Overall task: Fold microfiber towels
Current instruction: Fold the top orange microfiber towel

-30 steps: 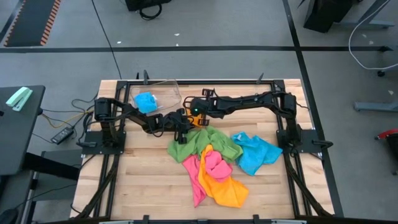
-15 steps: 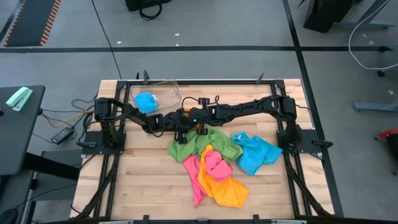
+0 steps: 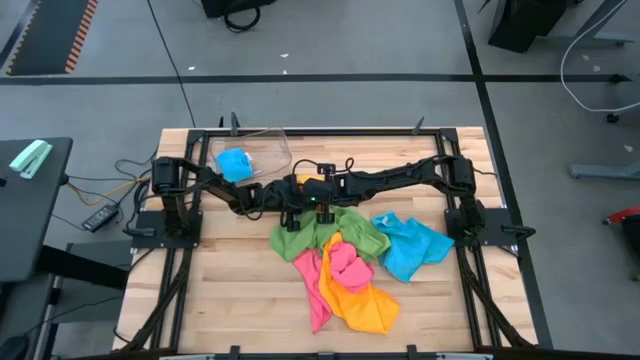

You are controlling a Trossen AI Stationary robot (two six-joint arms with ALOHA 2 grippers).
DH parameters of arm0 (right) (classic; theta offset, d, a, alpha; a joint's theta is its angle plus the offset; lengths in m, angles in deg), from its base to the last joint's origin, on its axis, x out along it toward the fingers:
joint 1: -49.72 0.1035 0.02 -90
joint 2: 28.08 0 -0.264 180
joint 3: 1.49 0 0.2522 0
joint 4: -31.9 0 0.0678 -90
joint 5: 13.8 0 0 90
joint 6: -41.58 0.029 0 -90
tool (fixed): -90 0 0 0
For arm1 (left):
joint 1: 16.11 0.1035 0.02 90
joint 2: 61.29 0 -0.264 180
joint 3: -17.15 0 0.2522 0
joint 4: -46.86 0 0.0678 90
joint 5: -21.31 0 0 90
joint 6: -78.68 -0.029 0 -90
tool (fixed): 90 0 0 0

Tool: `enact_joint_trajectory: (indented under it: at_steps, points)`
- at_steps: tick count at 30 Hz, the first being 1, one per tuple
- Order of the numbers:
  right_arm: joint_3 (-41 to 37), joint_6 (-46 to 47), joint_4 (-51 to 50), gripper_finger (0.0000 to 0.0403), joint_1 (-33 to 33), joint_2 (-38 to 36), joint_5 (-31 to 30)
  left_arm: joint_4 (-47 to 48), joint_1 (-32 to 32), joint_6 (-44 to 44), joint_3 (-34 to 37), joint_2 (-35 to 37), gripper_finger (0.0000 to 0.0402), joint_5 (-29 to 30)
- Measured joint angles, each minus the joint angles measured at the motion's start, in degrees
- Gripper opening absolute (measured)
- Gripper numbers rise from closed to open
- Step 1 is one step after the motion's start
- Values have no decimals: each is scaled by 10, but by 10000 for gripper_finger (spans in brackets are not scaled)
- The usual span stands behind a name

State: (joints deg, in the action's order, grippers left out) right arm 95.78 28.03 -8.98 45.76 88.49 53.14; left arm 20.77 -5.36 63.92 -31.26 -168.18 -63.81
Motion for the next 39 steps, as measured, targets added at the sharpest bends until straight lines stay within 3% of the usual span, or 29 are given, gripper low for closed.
enact_joint_trajectory:
  at_steps: [8,17,22,39]
  points:
    - [-24,-11,16,27,-3,0,35,4,0,0,0,0,36,0]
    - [-35,8,20,156,-12,0,65,4,1,2,0,0,48,2]
    - [-17,8,5,201,-12,-1,84,8,1,0,0,3,43,1]
    - [-3,44,-31,210,-12,-23,114,179,-21,10,0,118,40,0]
